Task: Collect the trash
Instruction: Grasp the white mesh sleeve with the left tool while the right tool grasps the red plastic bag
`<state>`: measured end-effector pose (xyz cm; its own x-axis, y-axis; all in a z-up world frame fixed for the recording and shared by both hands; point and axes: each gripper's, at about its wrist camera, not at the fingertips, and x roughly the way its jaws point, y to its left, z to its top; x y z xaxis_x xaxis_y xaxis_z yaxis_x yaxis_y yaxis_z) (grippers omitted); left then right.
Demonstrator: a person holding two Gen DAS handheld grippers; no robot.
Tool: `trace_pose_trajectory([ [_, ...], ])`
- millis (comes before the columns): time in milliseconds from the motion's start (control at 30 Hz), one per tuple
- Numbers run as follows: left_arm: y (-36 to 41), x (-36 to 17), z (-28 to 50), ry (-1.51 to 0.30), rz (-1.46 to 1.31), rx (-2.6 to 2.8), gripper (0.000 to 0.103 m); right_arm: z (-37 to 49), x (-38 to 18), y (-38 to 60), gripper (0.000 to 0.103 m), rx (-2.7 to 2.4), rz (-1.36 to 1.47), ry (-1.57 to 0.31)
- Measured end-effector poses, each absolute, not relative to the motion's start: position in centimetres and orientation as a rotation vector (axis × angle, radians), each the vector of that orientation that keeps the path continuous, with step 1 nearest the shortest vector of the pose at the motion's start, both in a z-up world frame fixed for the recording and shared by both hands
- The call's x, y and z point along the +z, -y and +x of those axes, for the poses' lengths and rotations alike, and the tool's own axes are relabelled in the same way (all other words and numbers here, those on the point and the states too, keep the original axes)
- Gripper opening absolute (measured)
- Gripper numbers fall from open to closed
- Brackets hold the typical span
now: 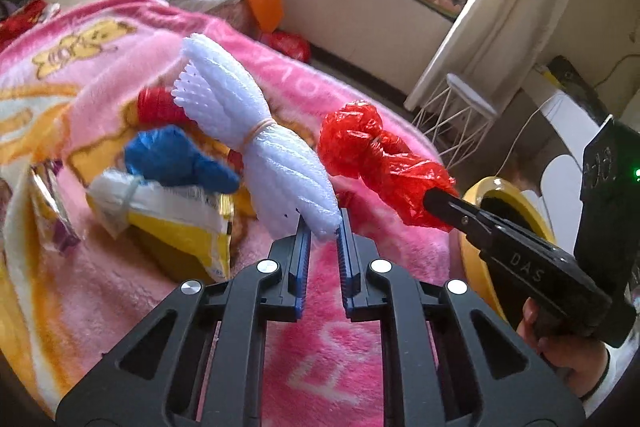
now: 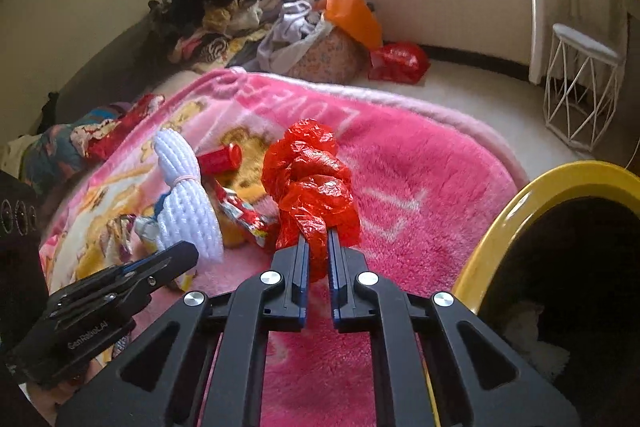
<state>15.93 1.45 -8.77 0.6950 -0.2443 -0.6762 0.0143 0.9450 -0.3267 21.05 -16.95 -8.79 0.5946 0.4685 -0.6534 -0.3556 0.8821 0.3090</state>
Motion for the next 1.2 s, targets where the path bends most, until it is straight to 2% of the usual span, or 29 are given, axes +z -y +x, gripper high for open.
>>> trace_pose_trajectory([
  [533, -2.2, -4.9, 13.1, -0.701, -0.306, -0.165, 0.009, 16.7, -4.6, 17.6, 0.008, 0.511, 0.115, -0.704],
  [1200, 1.1, -1.6, 11.0, -0.628, -0.255, -0.268, 0.009, 12.9, -1.9, 21.6, 0.008, 0.435, 0.153, -0.64],
])
